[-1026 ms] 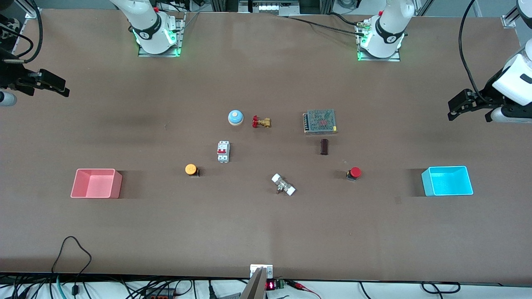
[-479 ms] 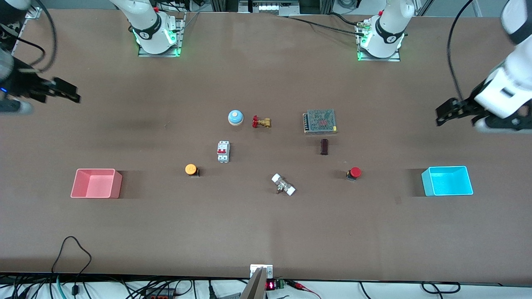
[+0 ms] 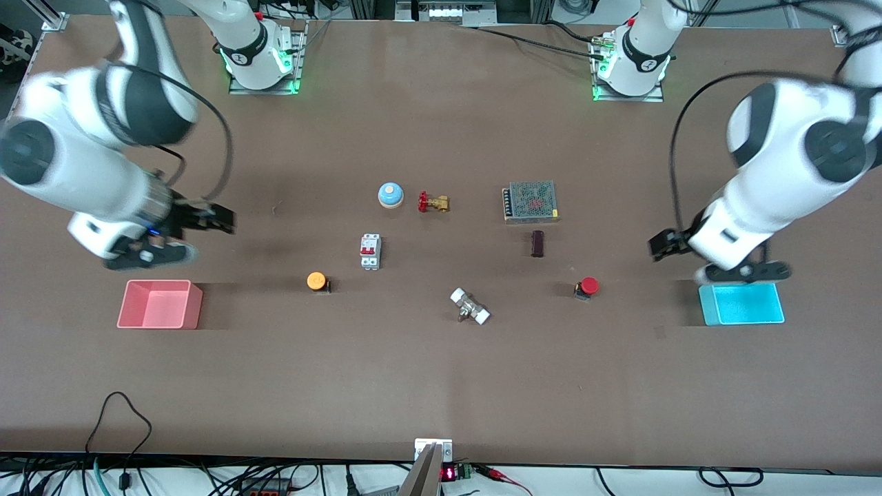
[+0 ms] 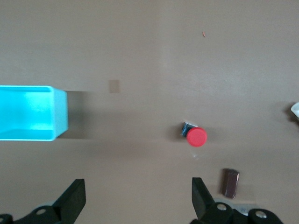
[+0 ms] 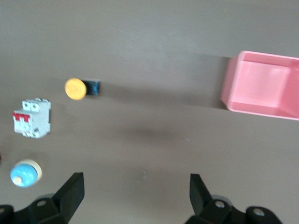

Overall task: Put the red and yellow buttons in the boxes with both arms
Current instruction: 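Move the right gripper toward the yellow button while the left gripper reaches the red button, then lower both grippers and close them on the yellow and red buttons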

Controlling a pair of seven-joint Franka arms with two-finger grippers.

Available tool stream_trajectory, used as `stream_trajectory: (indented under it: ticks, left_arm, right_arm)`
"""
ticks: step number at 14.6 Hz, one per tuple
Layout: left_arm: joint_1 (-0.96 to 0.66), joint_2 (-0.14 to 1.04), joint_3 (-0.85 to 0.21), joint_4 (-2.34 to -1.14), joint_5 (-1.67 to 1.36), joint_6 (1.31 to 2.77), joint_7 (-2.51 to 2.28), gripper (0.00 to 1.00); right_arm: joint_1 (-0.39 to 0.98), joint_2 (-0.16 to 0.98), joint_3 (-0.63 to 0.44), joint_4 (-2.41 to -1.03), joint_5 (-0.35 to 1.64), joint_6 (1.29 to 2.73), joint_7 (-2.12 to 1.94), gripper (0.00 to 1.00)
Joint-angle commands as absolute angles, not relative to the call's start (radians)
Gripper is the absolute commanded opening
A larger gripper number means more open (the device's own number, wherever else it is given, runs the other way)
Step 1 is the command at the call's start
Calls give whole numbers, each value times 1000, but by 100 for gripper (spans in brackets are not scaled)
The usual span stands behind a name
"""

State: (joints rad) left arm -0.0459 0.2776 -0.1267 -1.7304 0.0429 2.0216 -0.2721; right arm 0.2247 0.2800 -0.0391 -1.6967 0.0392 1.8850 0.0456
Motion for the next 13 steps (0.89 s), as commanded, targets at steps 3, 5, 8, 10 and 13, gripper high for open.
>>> stream_trajectory:
  ticks: [3, 5, 8, 10, 13]
  left_arm:
    - [-89, 429, -129, -1704, 69, 2155, -408, 100]
    - [-109, 475, -129, -1704, 69, 2195, -432, 100]
    - [-127, 521, -129, -1707, 68, 2223, -471, 100]
    - [-135, 548, -130, -1710, 67, 2238, -485, 100]
    - [-152, 590, -129, -1713, 67, 2267, -521, 100]
  right_arm:
    - [305, 449, -44, -1606, 55, 1962, 149, 100]
    - [339, 501, -44, -1605, 55, 2028, 190, 100]
    - [368, 554, -44, -1605, 55, 2091, 219, 100]
    - [376, 584, -44, -1594, 54, 2094, 219, 100]
    - [380, 635, -46, -1562, 55, 2095, 221, 100]
